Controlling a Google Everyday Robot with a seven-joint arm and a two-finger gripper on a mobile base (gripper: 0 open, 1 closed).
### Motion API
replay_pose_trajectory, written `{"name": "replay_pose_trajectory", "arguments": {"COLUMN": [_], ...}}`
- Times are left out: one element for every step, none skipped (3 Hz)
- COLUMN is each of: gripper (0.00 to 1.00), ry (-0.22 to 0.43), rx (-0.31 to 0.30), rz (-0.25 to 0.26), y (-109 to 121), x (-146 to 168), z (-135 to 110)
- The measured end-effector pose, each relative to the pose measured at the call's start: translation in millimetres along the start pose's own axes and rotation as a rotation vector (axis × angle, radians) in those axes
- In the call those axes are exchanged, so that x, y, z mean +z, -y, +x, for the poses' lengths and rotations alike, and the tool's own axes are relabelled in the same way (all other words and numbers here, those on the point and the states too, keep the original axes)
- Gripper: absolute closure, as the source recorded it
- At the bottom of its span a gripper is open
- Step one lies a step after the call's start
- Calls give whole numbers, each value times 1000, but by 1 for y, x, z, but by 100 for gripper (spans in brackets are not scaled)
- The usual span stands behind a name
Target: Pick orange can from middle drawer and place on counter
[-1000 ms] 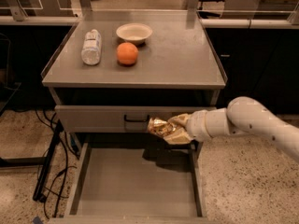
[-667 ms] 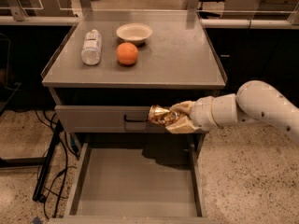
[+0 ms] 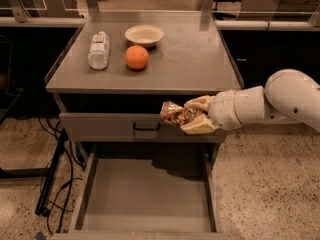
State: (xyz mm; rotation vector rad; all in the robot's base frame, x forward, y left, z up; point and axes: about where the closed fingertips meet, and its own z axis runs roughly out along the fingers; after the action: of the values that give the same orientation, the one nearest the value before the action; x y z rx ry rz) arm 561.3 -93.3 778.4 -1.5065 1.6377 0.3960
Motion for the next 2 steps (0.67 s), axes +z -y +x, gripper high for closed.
{"name": "replay_pose_trajectory", "arguments": {"gripper": [100, 100], "ry": [-26, -122], "rx": [-30, -91], "rz": [22, 39], "y": [37, 111], "x": [-9, -30], "z": [-20, -61]}}
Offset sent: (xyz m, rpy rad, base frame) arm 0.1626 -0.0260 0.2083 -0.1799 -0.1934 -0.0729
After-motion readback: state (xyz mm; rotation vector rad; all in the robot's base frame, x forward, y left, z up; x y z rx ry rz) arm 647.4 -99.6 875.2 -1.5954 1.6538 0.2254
